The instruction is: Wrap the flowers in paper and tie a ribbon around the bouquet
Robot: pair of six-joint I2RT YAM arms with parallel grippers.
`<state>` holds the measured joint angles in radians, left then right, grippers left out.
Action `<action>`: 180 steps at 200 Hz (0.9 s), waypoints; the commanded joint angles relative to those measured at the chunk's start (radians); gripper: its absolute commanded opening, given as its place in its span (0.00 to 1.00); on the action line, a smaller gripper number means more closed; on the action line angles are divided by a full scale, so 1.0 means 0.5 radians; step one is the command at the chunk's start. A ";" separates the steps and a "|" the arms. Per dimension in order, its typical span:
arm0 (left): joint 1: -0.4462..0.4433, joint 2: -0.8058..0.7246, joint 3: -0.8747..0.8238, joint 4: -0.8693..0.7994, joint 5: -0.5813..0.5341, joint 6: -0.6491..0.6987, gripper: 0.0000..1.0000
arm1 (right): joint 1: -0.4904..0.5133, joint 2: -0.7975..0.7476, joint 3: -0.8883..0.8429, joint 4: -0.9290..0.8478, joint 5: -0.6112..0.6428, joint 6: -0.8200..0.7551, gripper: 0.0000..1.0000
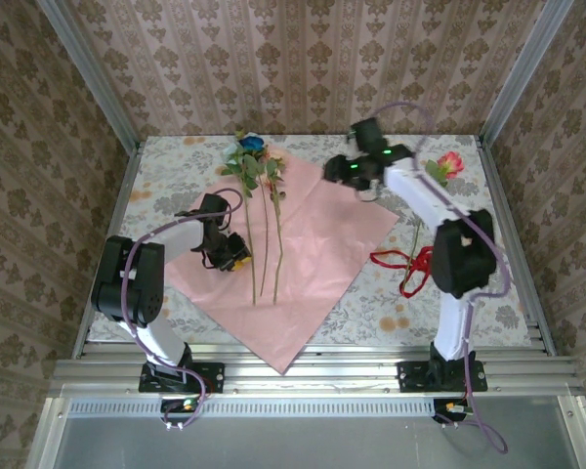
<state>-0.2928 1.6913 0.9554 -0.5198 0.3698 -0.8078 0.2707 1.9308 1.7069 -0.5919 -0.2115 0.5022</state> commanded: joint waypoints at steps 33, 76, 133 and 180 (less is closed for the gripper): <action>0.012 -0.040 -0.017 -0.034 0.004 0.009 0.23 | -0.567 0.052 -0.212 -0.407 0.373 -0.358 0.56; 0.012 -0.047 -0.018 -0.030 0.000 0.000 0.22 | -0.705 0.233 -0.243 -0.426 0.485 -0.391 0.56; 0.014 -0.044 -0.001 -0.055 -0.006 0.010 0.23 | -0.713 0.437 -0.244 -0.382 0.518 -0.435 0.44; 0.015 -0.026 0.014 -0.073 -0.010 0.023 0.23 | -0.638 0.208 -0.301 -0.219 0.540 -0.477 0.00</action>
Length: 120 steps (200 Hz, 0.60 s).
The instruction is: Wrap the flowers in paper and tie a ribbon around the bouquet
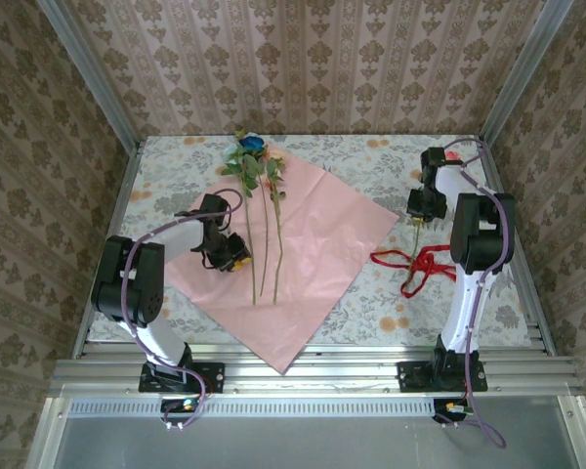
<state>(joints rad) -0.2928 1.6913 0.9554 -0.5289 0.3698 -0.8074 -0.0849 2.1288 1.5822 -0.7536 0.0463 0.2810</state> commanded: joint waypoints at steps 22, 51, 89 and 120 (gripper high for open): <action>0.015 -0.019 0.015 -0.050 -0.009 0.025 0.23 | 0.181 -0.430 -0.067 0.209 -0.007 -0.012 0.00; 0.015 -0.011 0.016 -0.044 -0.010 0.024 0.22 | 0.418 -0.654 -0.001 0.264 -0.059 0.047 0.00; 0.015 -0.005 0.013 -0.028 -0.010 0.020 0.22 | 0.794 -0.709 -0.003 0.536 -0.353 0.286 0.00; 0.015 -0.002 0.013 -0.028 -0.006 0.020 0.22 | 1.054 -0.511 0.124 0.746 -0.513 0.498 0.00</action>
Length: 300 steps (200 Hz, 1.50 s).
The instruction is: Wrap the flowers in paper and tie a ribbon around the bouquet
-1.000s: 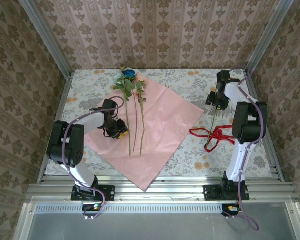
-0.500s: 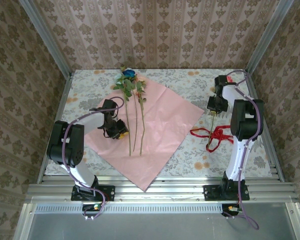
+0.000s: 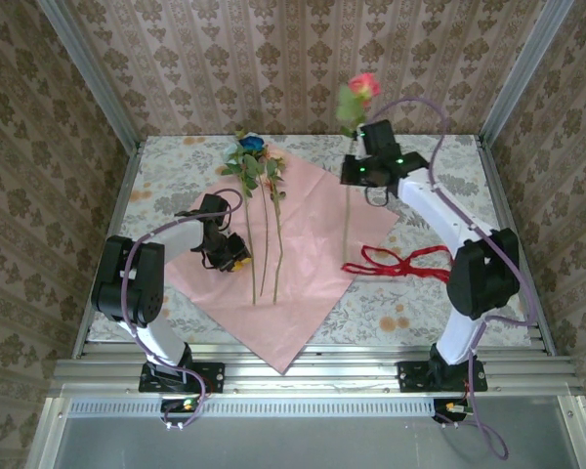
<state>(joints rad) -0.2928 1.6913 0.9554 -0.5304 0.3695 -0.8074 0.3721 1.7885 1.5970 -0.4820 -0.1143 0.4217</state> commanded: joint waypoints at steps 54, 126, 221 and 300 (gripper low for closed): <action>0.017 -0.024 0.012 -0.022 -0.007 0.007 0.22 | 0.336 0.543 0.393 0.149 -0.066 0.171 0.00; 0.022 -0.042 -0.007 -0.025 -0.009 0.016 0.22 | 0.379 0.427 0.444 -0.100 0.345 -0.158 0.00; 0.020 -0.044 -0.009 -0.027 -0.012 0.012 0.22 | 0.556 0.744 0.883 -0.073 0.144 0.119 0.00; 0.020 -0.062 -0.018 -0.034 -0.006 0.013 0.22 | 0.523 1.248 1.332 -0.455 -0.085 0.231 0.46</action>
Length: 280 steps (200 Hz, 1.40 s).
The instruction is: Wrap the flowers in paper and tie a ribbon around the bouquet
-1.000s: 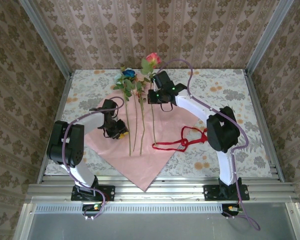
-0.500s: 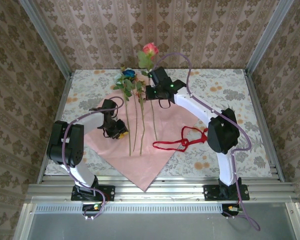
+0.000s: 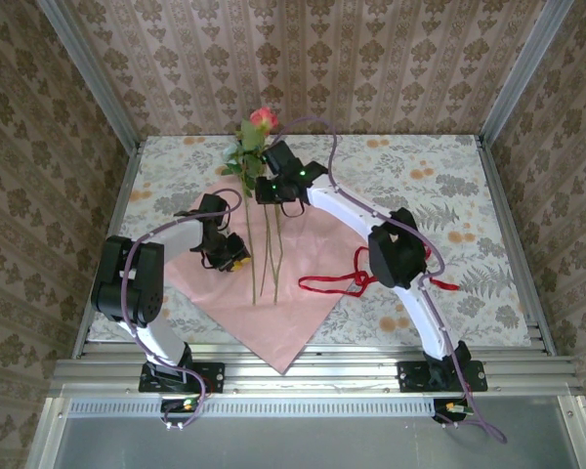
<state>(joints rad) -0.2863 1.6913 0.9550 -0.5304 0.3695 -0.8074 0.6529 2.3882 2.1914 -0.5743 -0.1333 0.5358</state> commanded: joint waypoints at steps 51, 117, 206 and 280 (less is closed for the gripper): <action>0.009 -0.069 -0.029 -0.014 0.000 0.004 0.22 | -0.189 -0.710 -0.800 -0.263 0.202 0.166 0.65; 0.011 -0.044 -0.005 -0.007 0.019 0.007 0.22 | -0.266 -1.479 -2.222 -0.333 0.125 0.749 0.76; 0.011 -0.047 -0.014 -0.004 0.007 -0.002 0.22 | -0.435 -1.369 -2.420 -0.105 0.113 0.752 0.32; 0.012 -0.044 -0.008 0.000 0.004 -0.012 0.22 | -0.960 -1.932 -2.316 -0.369 0.526 0.497 0.00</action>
<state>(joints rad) -0.2863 1.6855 0.9512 -0.5228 0.3706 -0.8078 0.2878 1.5414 0.9699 -0.6891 -0.0044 0.8581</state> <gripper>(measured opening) 0.223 0.064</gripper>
